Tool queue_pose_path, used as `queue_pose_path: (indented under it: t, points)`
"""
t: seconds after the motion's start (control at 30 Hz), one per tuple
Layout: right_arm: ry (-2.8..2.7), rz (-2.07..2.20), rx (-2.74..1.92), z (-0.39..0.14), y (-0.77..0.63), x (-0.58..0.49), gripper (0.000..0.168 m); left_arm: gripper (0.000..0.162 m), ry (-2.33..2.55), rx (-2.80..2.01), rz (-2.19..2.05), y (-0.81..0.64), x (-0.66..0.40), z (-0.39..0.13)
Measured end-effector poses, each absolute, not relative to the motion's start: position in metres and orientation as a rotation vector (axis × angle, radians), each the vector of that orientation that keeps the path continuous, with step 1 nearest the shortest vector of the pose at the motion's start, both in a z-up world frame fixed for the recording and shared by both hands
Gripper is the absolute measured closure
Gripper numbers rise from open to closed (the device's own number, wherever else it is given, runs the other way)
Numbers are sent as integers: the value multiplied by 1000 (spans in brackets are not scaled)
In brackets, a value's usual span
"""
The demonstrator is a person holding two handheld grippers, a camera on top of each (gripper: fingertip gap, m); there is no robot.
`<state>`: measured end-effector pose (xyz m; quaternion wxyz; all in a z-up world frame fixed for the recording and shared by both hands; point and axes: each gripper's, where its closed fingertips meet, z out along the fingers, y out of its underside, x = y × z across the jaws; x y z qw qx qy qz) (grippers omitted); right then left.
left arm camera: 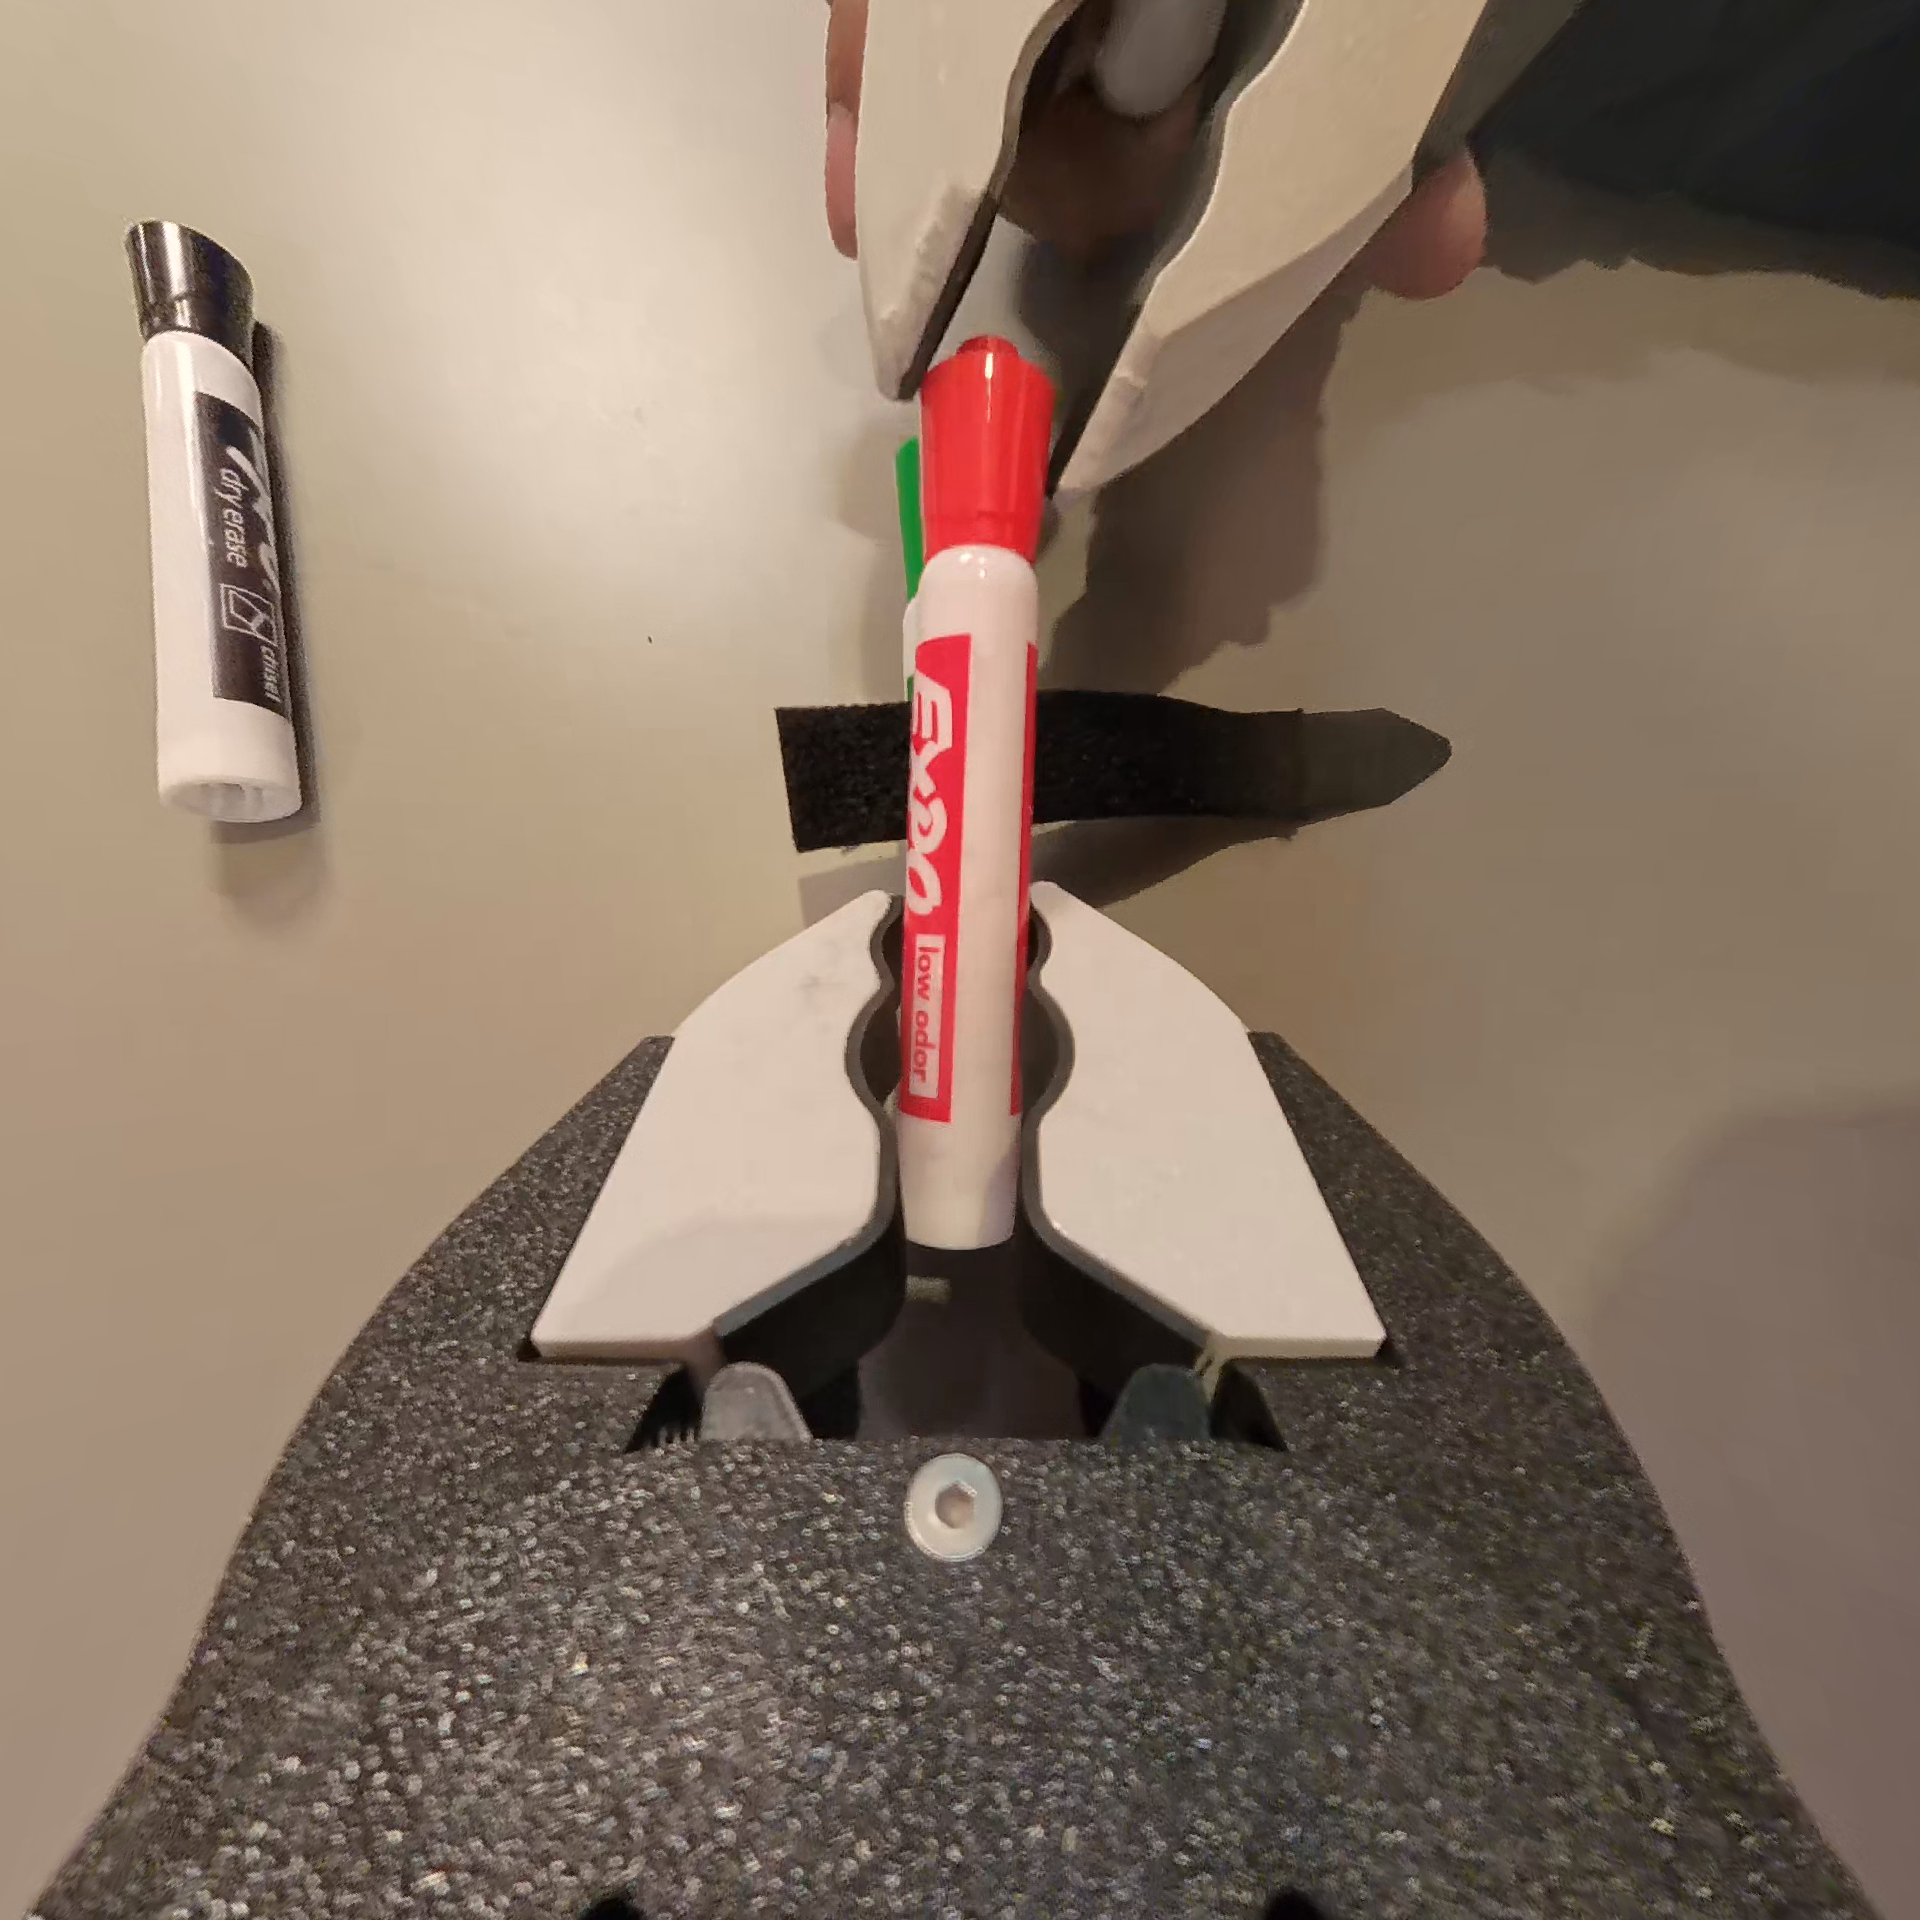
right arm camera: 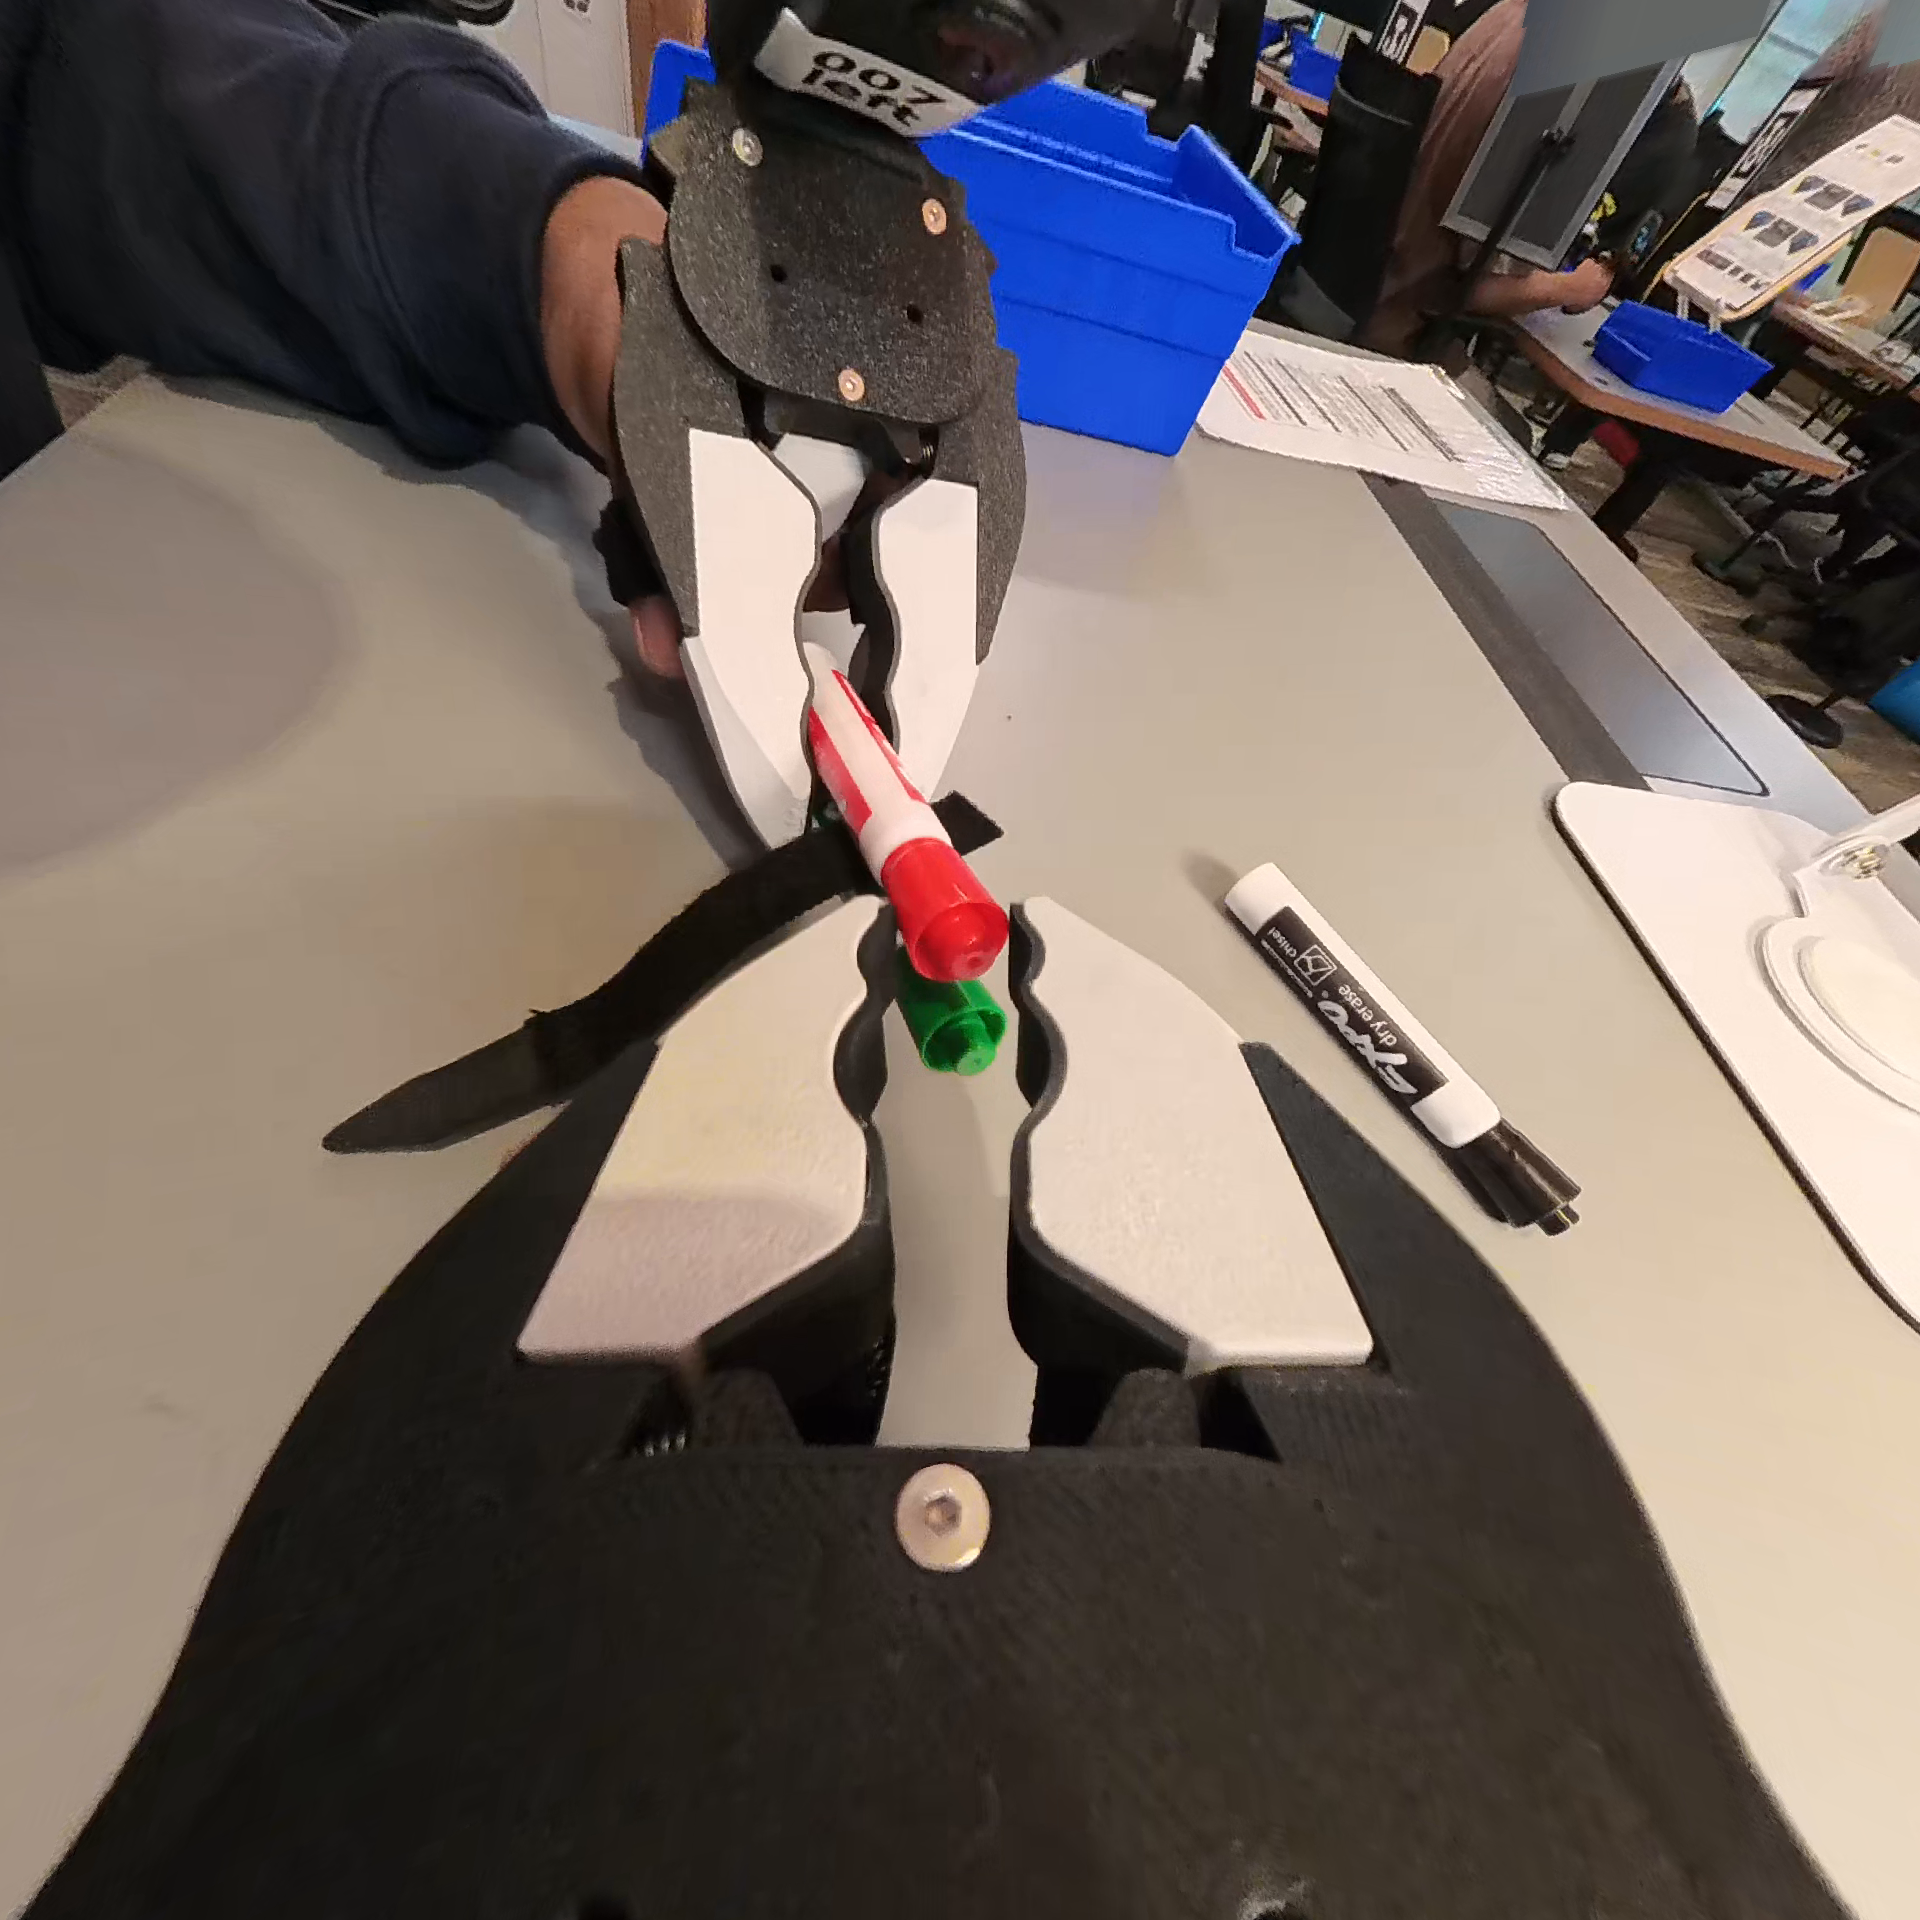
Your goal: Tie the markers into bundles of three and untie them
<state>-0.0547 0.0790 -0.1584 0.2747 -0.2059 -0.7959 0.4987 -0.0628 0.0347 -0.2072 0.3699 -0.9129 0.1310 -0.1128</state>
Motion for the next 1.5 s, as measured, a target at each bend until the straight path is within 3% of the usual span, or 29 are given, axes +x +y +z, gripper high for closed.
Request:
queue_pose_path:
  t: [0.33, 0.77, 1.07, 1.27, 1.5]
  points:
    - [-2127, 1318, -579, -158, 89, -57, 155, 143, 317, -2346, -307, 34, -65, -208]
    - [-2230, 1374, -783, -168, 91, -54, 115, 144, 209, -2281, -481, 34, -65, -197]
    - [-2247, 1488, -780, -165, 81, -51, 124, 143, 206, -2241, -593, 34, -56, -192]
    - [-2244, 1451, -806, -167, 76, -55, 141, 143, 224, -2242, -614, 34, -50, -193]
    - [-2228, 1428, -846, -169, 74, -58, 140, 144, 220, -2261, -597, 33, -53, -196]
